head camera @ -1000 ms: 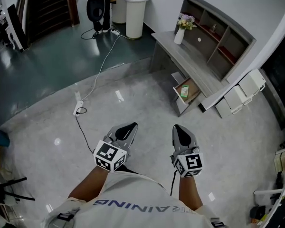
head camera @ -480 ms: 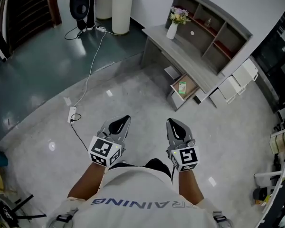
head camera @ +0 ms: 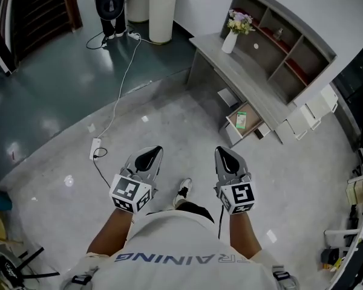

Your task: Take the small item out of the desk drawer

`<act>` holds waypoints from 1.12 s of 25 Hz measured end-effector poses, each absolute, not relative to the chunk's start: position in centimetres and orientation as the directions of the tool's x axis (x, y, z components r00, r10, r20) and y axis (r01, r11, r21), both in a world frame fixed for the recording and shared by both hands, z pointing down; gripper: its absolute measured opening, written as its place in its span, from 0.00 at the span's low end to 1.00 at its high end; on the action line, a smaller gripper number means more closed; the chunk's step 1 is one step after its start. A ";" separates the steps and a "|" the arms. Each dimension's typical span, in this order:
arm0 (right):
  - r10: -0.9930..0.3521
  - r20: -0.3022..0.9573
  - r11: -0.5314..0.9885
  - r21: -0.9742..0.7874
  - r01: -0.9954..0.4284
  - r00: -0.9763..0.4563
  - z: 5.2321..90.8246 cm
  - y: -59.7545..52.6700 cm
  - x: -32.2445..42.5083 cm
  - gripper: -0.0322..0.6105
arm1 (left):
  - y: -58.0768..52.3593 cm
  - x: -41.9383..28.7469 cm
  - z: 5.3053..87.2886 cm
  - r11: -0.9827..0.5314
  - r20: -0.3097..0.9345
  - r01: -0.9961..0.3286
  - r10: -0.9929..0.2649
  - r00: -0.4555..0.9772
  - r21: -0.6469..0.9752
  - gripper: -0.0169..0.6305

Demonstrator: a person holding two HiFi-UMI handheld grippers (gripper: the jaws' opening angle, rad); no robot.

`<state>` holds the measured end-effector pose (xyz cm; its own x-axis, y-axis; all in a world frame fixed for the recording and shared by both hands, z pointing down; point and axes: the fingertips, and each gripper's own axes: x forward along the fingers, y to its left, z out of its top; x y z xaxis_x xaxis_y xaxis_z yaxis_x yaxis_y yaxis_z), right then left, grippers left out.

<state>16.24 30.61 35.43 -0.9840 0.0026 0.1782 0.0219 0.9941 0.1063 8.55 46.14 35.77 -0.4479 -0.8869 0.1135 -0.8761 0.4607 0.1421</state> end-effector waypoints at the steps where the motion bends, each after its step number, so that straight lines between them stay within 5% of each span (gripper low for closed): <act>1: 0.009 0.178 0.995 0.100 0.027 -0.984 35.5 30.3 15.2 0.07 | 45.9 7.6 35.8 0.466 0.121 -0.874 -0.884 -0.452 0.139 0.03; 16: -0.026 0.191 1.000 0.012 -0.024 -0.981 35.9 13.4 3.6 0.07 | 29.8 -4.1 35.1 0.439 0.173 -0.890 -0.893 -0.416 0.122 0.03; 28: -0.319 0.209 0.936 -0.086 -0.342 -0.924 39.3 -3.9 6.9 0.07 | 11.4 -5.5 36.0 0.178 0.227 -0.980 -0.962 -0.155 0.089 0.03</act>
<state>6.95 -3.93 39.26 -0.9245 -0.3191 0.2086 -0.3423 0.9357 -0.0858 -5.48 11.41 36.04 -0.1545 -0.9617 0.2265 -0.9799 0.1784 0.0889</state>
